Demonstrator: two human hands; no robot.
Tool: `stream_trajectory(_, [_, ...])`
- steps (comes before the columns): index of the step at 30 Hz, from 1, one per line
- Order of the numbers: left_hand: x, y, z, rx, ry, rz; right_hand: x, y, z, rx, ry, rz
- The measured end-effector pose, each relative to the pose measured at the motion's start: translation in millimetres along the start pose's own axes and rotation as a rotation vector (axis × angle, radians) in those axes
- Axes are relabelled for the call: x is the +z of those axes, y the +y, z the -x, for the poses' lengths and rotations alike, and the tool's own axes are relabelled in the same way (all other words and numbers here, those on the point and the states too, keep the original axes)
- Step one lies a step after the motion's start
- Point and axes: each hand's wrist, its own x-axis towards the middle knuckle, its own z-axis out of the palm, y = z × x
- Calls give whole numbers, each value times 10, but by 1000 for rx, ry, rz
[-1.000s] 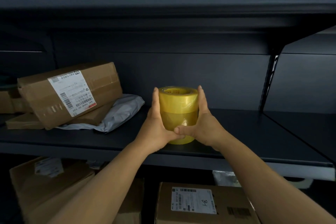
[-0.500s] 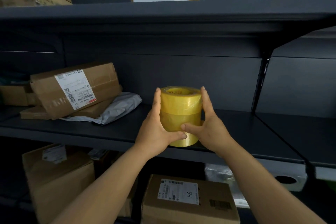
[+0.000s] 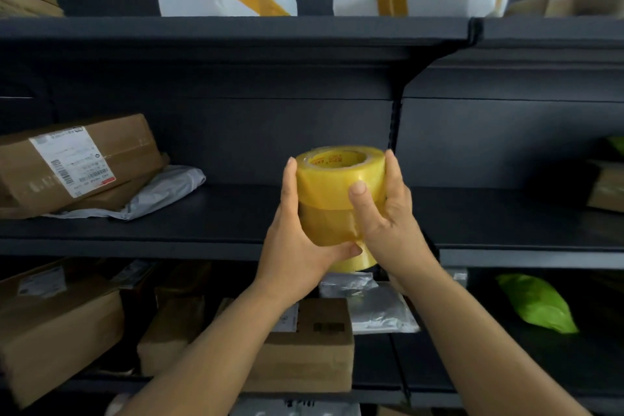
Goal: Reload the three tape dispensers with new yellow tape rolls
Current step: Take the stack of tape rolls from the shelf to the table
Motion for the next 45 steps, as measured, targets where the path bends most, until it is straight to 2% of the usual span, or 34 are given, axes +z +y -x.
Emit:
stream_trajectory(11, [672,299,554,49,-347,270,-734,48,976,210,404,35])
stream_trajectory(17, [963,548,1148,92,-591,407,-1019,0,1860,264,659,55])
stream_trajectory(25, [1412,1114,2102,117,-889,539,-1542,-150,3144,349,951,199])
stream_trajectory(30, [1630,1490,2643,153,-1062,645,-1822,-248,3842,388,1087,252])
stream_trajectory(35, [1783,1912,3148,219,-1137,642,-2088,-426,4469,401,1204,268])
stream_trajectory(45, [2067,2851,4293,326,-1148,655,-2816,-794,5723,423,1289,297])
